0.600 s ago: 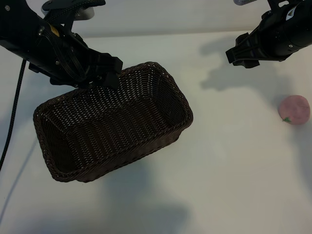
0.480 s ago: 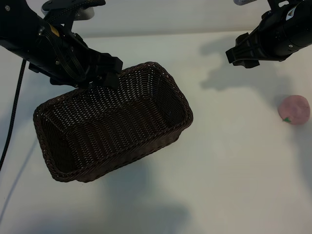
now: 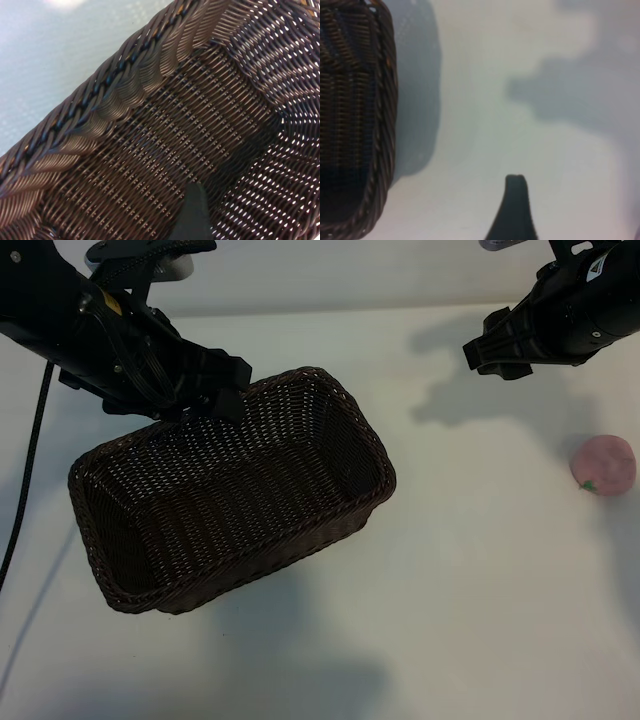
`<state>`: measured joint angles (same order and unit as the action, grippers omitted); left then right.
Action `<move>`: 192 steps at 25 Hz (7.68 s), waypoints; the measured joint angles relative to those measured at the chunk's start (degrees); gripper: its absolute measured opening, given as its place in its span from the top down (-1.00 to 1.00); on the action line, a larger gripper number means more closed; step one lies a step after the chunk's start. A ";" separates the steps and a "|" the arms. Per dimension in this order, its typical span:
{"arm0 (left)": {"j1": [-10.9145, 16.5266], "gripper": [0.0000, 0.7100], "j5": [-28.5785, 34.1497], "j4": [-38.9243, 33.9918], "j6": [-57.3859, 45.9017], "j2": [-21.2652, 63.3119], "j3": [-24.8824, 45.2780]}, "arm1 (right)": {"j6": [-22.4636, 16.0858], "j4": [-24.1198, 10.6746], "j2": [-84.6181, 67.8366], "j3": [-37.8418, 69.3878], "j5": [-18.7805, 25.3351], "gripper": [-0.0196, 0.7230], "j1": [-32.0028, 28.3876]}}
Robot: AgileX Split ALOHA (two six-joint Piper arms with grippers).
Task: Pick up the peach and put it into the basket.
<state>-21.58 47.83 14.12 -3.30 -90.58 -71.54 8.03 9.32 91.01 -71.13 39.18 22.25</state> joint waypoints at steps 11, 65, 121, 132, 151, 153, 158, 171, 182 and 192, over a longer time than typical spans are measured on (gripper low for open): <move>0.00 -0.63 0.00 0.00 0.00 0.00 0.00 | 0.00 0.00 0.00 0.00 0.00 -0.63 0.00; 0.00 -0.63 -2.55 -26.89 -35.68 16.36 21.10 | 0.00 0.29 0.00 0.00 0.00 -0.63 0.00; 12.36 0.67 -23.83 -0.96 -15.57 -3.85 29.79 | 0.00 0.92 0.00 0.00 -1.62 -0.63 0.00; 12.36 0.68 -24.07 -0.10 -14.52 -3.85 29.79 | 0.00 0.97 0.00 0.00 -1.62 -0.63 0.00; 12.36 0.72 -23.07 24.17 11.47 -2.20 30.20 | 0.00 1.03 0.00 0.00 -1.66 -0.63 0.00; 12.36 0.72 -23.02 24.31 11.80 -2.20 30.20 | 0.00 1.03 0.00 0.00 -1.66 -0.63 0.00; 12.36 0.72 -20.49 22.59 12.77 -2.20 27.72 | 0.00 1.03 0.00 0.00 -1.66 -0.63 0.00; 15.69 0.72 -7.58 14.00 13.11 -7.41 10.49 | 0.00 1.03 0.00 0.00 -1.68 -0.63 0.00; 15.52 0.72 -6.42 13.94 12.39 -13.94 3.14 | 0.00 1.03 0.00 0.00 -1.97 -0.63 0.00; 12.48 0.72 -6.56 13.88 10.82 -18.18 -0.67 | 0.00 1.03 0.00 0.00 -2.02 -0.63 0.00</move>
<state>-9.09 41.28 28.01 7.52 -108.75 -72.21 8.03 10.36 91.01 -71.13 37.16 22.25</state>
